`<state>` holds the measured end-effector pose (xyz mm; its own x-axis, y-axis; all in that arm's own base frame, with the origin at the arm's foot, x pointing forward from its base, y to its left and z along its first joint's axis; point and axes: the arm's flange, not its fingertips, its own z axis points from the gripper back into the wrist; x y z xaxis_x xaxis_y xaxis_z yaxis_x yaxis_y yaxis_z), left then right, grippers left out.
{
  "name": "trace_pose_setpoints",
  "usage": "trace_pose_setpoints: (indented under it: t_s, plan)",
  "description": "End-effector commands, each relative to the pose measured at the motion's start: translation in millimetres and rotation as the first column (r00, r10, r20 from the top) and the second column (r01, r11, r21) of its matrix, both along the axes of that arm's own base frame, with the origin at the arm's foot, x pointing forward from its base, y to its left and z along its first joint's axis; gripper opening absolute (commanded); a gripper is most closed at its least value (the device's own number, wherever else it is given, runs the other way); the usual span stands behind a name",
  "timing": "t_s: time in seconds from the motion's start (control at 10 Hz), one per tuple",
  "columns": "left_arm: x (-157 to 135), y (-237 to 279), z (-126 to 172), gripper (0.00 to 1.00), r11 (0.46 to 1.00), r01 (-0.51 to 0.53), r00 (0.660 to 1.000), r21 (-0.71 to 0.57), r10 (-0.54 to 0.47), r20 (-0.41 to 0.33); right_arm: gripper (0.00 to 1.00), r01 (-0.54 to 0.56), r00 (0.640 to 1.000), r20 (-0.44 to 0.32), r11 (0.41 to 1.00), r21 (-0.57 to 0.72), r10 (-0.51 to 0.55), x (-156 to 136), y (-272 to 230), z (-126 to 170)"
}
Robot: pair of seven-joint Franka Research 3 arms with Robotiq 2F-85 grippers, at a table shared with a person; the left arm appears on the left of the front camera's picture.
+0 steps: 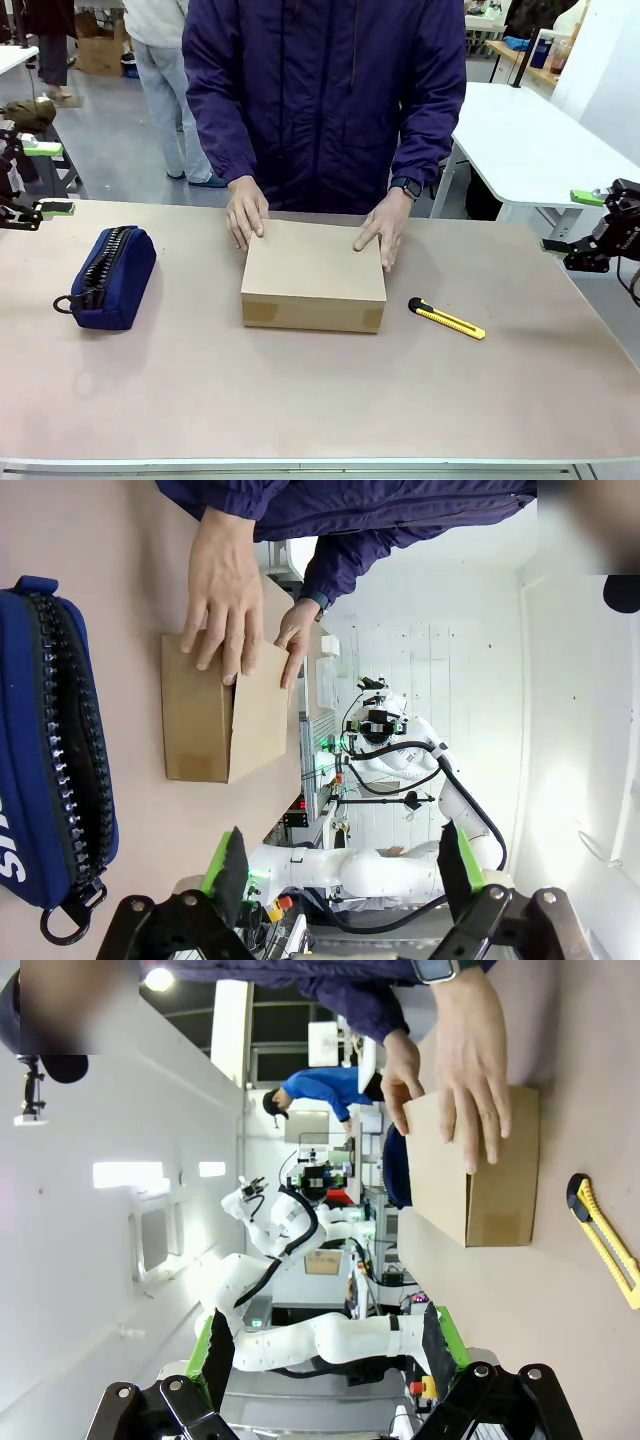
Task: Pack the item into the box.
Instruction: Close the Mailer Box.
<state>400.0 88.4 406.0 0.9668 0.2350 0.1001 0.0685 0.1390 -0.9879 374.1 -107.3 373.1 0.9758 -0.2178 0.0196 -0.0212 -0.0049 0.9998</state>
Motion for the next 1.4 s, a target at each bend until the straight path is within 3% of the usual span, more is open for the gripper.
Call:
trace_pose_setpoints:
  t_s: [0.0, 1.3]
  plan:
    - [-0.3, -1.6, 4.8, 1.00, 1.000, -0.006, 1.000, 0.005, 0.006, -0.009, 1.00, -0.007, 1.000, 0.013, 1.000, 0.003, 0.007, -3.1, 0.1, 2.9]
    - [-0.3, -1.6, 4.8, 1.00, 1.000, -0.006, 1.000, 0.005, 0.006, -0.009, 1.00, -0.007, 1.000, 0.013, 1.000, 0.003, 0.007, -3.1, 0.1, 2.9]
